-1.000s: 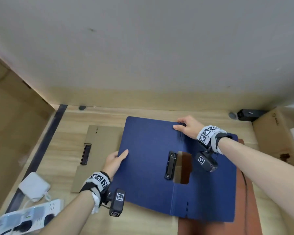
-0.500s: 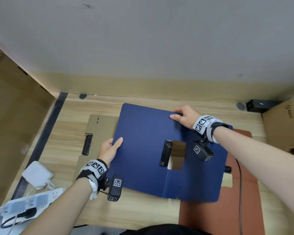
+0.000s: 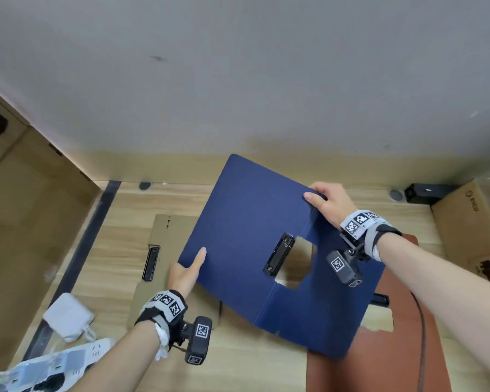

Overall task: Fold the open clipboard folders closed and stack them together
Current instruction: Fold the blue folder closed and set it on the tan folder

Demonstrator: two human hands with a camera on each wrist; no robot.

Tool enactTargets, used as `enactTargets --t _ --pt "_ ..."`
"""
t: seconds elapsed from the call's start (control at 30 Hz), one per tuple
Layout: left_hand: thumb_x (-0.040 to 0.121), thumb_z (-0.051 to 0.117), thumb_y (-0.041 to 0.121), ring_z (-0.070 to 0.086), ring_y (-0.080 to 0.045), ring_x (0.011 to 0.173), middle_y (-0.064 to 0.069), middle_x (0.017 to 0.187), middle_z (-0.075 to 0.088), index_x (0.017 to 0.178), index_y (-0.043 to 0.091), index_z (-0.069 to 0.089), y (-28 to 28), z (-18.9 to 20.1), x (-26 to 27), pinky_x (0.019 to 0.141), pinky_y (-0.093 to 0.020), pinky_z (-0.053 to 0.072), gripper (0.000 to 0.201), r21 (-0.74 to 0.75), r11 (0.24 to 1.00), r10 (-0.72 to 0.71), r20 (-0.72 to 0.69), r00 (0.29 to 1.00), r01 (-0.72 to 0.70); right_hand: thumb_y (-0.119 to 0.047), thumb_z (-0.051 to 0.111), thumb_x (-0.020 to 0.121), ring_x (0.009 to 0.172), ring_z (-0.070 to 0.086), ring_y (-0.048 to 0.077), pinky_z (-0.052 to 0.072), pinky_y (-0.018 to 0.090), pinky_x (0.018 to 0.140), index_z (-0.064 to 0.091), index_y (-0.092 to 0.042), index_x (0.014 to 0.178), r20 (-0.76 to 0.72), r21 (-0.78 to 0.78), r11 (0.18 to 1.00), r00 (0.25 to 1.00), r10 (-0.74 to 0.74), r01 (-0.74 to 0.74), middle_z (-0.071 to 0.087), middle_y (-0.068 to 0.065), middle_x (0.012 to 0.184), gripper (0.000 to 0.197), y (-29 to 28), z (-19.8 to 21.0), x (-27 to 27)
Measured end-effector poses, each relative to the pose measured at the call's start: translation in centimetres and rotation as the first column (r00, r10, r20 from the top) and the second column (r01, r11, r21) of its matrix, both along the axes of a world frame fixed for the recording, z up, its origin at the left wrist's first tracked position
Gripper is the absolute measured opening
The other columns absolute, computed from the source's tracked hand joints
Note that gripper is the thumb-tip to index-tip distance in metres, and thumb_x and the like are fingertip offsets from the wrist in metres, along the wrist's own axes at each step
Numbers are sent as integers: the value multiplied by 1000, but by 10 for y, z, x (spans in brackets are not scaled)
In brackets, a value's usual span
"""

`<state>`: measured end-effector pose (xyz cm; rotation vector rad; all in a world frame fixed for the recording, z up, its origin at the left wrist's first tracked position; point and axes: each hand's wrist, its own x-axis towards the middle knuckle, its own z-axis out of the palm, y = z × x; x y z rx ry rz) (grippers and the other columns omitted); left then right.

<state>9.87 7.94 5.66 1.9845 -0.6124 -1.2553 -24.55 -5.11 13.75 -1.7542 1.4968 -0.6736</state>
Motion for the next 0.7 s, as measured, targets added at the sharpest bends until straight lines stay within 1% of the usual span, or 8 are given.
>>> enactTargets --t 0.07,0.13,0.23,0.3,0.4,0.53,0.63,0.7 --pt "82 68 55 57 -21 112 4 122 62 119 25 54 6 10 -5 96 -42 49 50 53 997 -50 -142 989 58 -15 58 94 65 49 16 38 30 63 62 -7 78 15 -53 998 999 -29 30 58 3 71 18 5 10 -6" --pt "81 67 59 62 -22 113 6 121 66 120 27 57 14 22 -16 94 -47 53 52 124 963 -186 -329 926 237 -15 57 94 68 53 16 41 28 66 63 -10 81 34 -99 990 995 -96 99 62 3 74 15 9 18 -11" --pt "82 76 39 69 -22 108 0 119 72 121 23 61 21 28 -40 98 -44 53 45 56 843 -473 -396 787 535 -16 55 94 67 48 17 39 30 65 60 -1 79 102 -151 966 975 -198 212 58 12 71 21 15 26 -18" --pt "83 77 19 71 -24 104 -3 115 74 120 16 62 21 33 -57 90 -39 57 40 -47 857 -492 -375 786 513 -18 54 94 64 39 16 34 32 61 50 4 75 148 -150 955 961 -232 254 46 8 68 29 20 30 -22" --pt "84 74 8 72 -23 101 -4 110 76 114 12 65 16 41 -62 79 -32 58 33 -189 907 -418 -294 860 376 -19 52 94 65 35 14 30 30 61 42 -1 71 253 -77 955 932 -260 287 40 3 68 32 31 26 -34" --pt "91 65 8 73 -12 84 5 93 78 102 12 70 6 68 -52 65 -20 56 13 -336 882 -402 -169 900 331 -26 56 90 73 49 15 38 32 70 54 8 79 349 93 942 875 -335 323 56 7 77 36 51 6 -57" --pt "92 65 14 74 -13 84 1 94 78 100 10 72 -10 96 -42 66 -23 57 12 -430 855 -356 -80 931 290 -21 58 92 63 49 19 37 32 66 57 -2 63 236 181 937 912 -336 298 54 8 62 35 65 -3 -68" --pt "92 65 15 74 -13 82 2 93 79 98 13 73 -23 115 -37 66 -24 57 10 -448 812 -411 17 912 374 -20 55 95 70 55 23 40 29 67 62 -4 70 195 225 913 902 -385 341 61 12 70 31 67 -5 -73"
